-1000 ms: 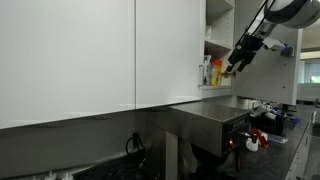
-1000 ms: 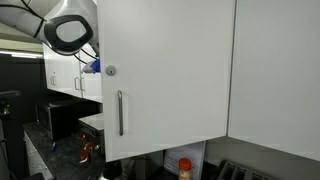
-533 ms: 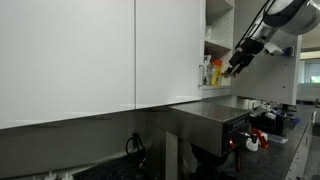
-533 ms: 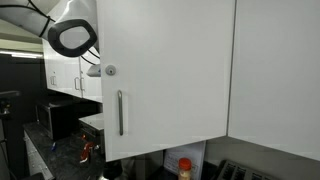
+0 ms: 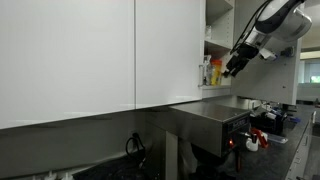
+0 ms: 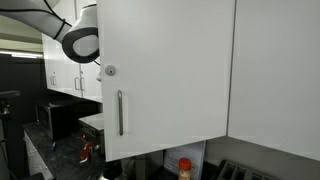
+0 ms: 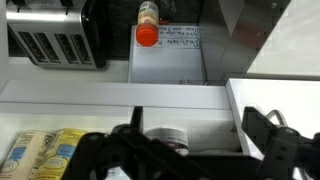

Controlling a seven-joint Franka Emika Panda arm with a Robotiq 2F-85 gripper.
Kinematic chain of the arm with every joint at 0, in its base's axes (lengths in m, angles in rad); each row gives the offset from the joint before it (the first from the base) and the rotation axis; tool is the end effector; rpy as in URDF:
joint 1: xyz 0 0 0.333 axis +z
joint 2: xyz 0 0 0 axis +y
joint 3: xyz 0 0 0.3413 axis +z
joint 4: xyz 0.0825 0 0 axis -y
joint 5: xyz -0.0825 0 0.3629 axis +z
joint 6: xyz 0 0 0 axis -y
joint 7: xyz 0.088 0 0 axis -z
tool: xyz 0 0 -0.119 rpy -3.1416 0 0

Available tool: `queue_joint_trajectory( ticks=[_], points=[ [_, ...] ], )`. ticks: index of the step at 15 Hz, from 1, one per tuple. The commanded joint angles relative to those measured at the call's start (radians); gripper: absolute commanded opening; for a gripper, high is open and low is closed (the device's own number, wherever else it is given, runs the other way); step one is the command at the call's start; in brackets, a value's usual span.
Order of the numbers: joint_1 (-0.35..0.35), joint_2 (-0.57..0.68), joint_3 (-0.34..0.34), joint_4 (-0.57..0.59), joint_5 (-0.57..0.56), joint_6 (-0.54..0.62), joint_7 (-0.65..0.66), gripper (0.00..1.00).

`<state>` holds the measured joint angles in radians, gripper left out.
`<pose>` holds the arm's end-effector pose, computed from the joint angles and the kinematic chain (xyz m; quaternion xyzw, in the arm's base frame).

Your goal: Open the right door on the third upper cabinet from the left, remove the container of sugar from the cabinet and place it on top of the coffeemaker

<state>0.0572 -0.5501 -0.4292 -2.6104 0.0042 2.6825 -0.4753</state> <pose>0.3680 -0.1598 0.5033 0.9518 0.0436 0.3034 0.0114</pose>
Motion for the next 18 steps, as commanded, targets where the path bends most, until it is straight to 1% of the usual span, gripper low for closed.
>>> queue_joint_trajectory(
  ticks=[1,4,7,12,13,18],
  points=[
    [0.016,0.099,0.004,0.057,0.028,0.025,-0.037,1.00],
    [0.015,0.155,0.017,0.085,0.027,0.053,-0.032,1.00],
    [0.024,0.199,0.014,0.109,0.042,0.091,-0.039,1.00],
    [0.058,0.245,0.003,0.146,0.115,0.139,-0.071,1.00],
    [0.090,0.247,-0.025,0.153,0.117,0.145,-0.074,1.00],
    [0.179,0.261,-0.096,0.184,0.202,0.179,-0.145,1.00]
  ],
)
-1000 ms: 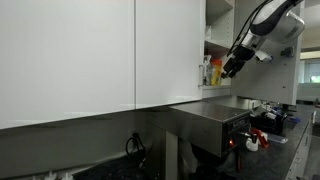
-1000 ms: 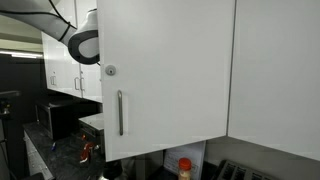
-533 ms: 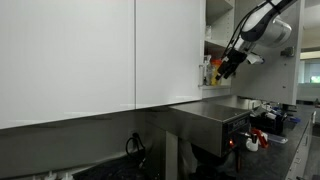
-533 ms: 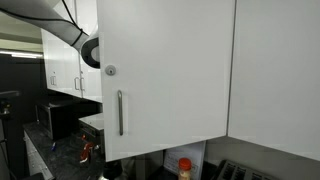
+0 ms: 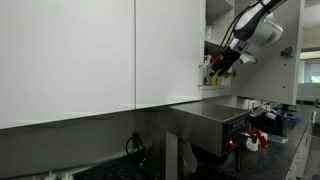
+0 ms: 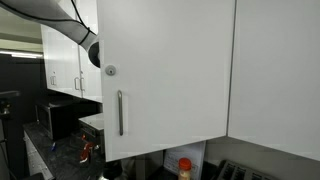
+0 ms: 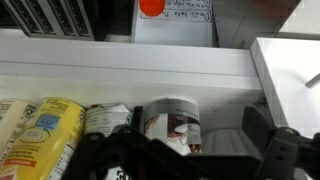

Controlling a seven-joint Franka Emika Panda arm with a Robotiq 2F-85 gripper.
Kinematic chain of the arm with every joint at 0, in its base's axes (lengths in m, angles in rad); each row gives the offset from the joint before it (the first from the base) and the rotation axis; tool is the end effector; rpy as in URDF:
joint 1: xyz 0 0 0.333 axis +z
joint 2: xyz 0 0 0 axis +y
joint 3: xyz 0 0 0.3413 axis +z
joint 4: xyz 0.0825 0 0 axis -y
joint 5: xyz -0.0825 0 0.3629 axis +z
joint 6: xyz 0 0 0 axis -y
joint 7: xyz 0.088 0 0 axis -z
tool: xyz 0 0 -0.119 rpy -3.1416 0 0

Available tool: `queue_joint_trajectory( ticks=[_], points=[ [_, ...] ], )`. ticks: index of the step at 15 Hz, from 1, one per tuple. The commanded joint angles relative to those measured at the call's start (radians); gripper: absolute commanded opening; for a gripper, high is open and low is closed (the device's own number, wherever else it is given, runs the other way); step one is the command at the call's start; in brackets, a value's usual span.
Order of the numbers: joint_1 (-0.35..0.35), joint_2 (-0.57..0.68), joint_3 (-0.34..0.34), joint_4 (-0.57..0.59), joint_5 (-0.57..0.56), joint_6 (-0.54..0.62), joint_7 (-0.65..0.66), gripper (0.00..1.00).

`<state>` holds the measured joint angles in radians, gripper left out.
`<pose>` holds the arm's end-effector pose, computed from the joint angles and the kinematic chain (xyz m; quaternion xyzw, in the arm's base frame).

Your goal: Open the right door on the third upper cabinet from the left, remove the container of sugar from the cabinet and place it on top of the coffeemaker

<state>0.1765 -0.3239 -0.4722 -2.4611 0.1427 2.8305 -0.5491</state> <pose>0.4434 -0.1578 0.5036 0.9402 0.0488 0.3360 0.0256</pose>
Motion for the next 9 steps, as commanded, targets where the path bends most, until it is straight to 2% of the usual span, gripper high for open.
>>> queue_joint_trajectory(
  ticks=[1,9],
  points=[
    [0.080,0.037,-0.071,0.042,0.082,0.036,-0.088,1.00],
    [0.243,0.074,-0.233,0.096,0.210,0.045,-0.231,1.00]
  ],
)
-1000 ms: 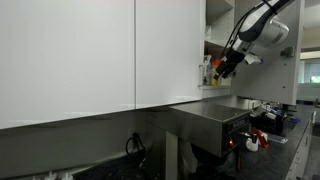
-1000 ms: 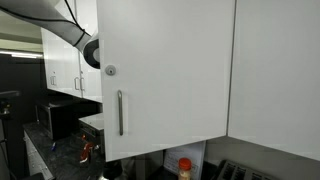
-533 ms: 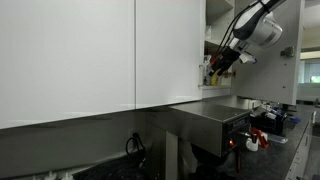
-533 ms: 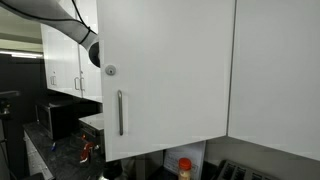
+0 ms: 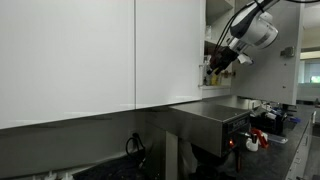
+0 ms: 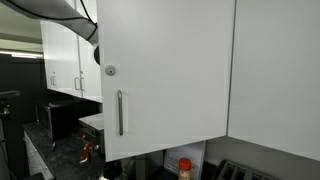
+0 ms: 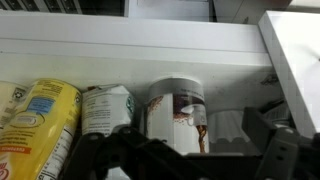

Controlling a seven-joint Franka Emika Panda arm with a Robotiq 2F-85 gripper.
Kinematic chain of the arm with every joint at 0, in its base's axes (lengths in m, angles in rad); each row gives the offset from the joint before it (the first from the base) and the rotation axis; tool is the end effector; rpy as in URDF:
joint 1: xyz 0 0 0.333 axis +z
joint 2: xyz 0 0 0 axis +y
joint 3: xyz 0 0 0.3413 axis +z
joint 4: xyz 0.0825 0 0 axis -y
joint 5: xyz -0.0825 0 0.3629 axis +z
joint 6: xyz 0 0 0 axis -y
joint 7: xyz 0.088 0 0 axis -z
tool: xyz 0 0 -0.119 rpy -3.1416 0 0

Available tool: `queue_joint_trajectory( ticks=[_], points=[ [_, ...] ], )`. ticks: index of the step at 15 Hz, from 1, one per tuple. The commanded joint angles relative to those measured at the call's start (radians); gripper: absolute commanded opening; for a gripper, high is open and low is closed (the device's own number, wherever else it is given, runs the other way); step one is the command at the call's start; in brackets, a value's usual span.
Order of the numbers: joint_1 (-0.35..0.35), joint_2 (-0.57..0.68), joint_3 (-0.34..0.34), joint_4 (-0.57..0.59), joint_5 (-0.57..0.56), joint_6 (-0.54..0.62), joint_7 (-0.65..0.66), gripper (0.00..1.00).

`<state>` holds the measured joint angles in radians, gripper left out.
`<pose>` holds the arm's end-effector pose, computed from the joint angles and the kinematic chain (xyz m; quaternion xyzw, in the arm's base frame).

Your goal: Open the right door on the third upper cabinet from the left, remove the container of sugar from the cabinet and place it on top of the coffeemaker

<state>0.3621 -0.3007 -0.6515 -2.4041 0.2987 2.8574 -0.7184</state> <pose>0.4583 -0.1745 0.5077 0.9283 0.0591 0.3670 0.0026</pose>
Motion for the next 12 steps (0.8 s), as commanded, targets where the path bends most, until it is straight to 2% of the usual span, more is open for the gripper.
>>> queue_joint_trajectory(
  ticks=[1,7,12],
  points=[
    [0.072,0.058,-0.068,0.045,0.061,0.019,-0.072,1.00],
    [0.158,0.106,-0.141,0.071,0.086,0.048,-0.121,1.00],
    [0.253,0.143,-0.212,0.102,0.158,0.079,-0.181,1.00]
  ],
)
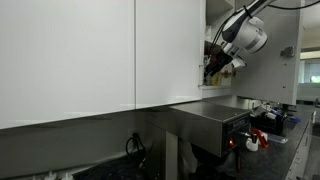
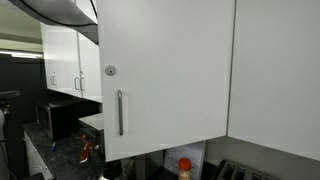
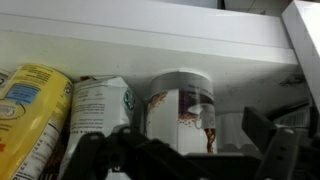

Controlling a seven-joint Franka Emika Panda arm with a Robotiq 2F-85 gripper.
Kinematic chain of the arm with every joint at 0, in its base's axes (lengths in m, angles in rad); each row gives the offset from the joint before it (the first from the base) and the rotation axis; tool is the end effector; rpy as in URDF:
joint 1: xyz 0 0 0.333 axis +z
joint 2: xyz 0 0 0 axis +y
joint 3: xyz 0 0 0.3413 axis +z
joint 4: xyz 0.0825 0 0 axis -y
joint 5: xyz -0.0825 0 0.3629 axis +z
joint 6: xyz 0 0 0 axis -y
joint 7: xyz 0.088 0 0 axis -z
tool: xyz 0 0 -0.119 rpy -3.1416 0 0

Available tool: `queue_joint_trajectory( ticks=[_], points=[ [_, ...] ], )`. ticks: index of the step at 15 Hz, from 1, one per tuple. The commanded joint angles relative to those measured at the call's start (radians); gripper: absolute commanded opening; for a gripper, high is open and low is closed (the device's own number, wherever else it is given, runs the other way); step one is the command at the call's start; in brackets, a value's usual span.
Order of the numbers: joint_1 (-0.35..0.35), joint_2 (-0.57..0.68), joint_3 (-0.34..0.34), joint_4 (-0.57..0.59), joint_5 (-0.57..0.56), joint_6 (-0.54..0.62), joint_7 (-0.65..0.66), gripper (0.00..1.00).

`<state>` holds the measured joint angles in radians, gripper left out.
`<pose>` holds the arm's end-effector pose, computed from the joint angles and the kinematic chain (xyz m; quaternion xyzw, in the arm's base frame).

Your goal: Open the right door on the third upper cabinet from the left, remove the container of sugar from the cabinet and place it on top of the coffeemaker

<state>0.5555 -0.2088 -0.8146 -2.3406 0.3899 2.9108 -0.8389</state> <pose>0.4895 -0.1728 0.4960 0.9233 0.0859 0.3738 0.0194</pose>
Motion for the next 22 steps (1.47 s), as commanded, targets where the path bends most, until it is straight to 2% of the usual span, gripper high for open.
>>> queue_joint_trajectory(
  ticks=[1,7,14,22],
  points=[
    [0.078,0.060,-0.063,0.046,0.084,0.027,-0.073,1.00],
    [0.185,0.076,-0.147,0.073,0.206,0.045,-0.165,1.00],
    [0.323,0.055,-0.256,0.073,0.342,0.122,-0.286,1.00],
    [0.499,0.031,-0.398,0.071,0.395,0.211,-0.346,1.00]
  ],
)
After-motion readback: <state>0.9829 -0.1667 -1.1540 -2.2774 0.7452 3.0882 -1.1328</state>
